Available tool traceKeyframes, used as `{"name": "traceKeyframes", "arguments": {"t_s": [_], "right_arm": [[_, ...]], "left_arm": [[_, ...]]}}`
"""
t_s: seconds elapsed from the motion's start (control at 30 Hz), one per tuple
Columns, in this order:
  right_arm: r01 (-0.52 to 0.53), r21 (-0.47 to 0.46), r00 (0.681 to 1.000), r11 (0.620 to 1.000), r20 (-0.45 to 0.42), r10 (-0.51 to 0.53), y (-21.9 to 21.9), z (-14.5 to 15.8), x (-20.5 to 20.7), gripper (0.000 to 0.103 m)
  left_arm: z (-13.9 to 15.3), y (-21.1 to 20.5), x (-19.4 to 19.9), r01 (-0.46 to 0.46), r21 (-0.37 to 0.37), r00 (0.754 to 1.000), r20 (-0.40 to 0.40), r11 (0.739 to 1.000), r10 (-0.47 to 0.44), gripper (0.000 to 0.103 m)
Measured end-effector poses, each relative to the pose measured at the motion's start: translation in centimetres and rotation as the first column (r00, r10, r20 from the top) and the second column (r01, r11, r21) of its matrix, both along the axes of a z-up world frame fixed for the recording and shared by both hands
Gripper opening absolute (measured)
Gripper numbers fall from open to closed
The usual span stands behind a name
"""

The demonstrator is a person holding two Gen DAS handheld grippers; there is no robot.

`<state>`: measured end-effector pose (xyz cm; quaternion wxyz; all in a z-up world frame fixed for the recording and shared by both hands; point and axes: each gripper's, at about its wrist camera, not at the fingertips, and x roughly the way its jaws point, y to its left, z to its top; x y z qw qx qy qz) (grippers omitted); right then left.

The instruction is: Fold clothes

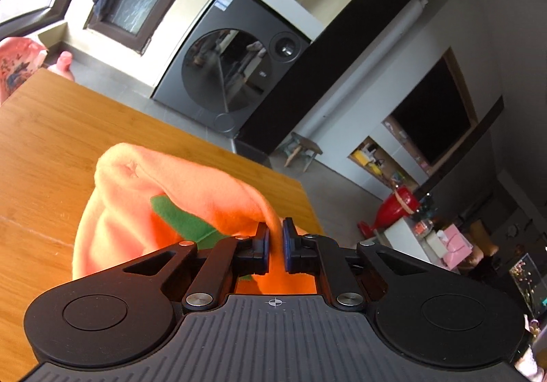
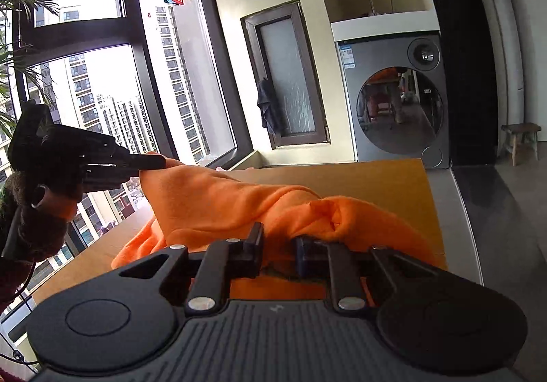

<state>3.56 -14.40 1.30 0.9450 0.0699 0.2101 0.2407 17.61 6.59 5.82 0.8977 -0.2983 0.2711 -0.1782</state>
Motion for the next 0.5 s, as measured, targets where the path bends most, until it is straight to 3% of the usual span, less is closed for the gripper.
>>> {"name": "traceKeyframes", "arguments": {"t_s": [0.13,0.2,0.27,0.37,0.4,0.47,0.5], "right_arm": [[-0.010,-0.009,0.994,1.000,-0.111,0.009,-0.5,-2.3,-2.6,0.018],[-0.007,-0.001,0.983,1.000,-0.184,0.006,-0.7,-4.3,-3.4,0.018],[0.012,0.002,0.977,1.000,-0.213,-0.012,-0.7,-5.5,-3.8,0.018],[0.024,-0.002,0.976,1.000,-0.218,-0.024,-0.6,-5.9,-3.9,0.018],[0.021,-0.014,0.976,1.000,-0.215,-0.024,-0.5,-5.9,-3.8,0.018],[0.011,-0.046,0.978,0.999,-0.206,-0.020,0.1,-6.0,-3.6,0.018],[0.009,-0.053,0.980,0.999,-0.200,-0.019,0.3,-6.0,-3.6,0.018]], "left_arm": [[-4.0,0.7,-5.3,0.017,-0.009,0.996,-0.083,1.000,-0.018,0.009],[-6.6,1.3,-6.3,0.015,-0.006,0.986,-0.164,1.000,-0.016,0.009],[-7.3,1.8,-6.8,0.046,-0.021,0.982,-0.180,0.999,-0.049,0.009],[-3.8,1.9,-7.5,0.095,0.018,0.995,-0.041,0.995,-0.094,0.014],[-2.3,1.8,-7.7,0.105,0.031,0.994,0.017,0.994,-0.106,0.020],[0.9,1.4,-8.0,0.119,0.042,0.983,0.136,0.992,-0.124,0.043],[1.8,1.1,-7.7,0.127,0.043,0.976,0.171,0.991,-0.133,0.046]]}}
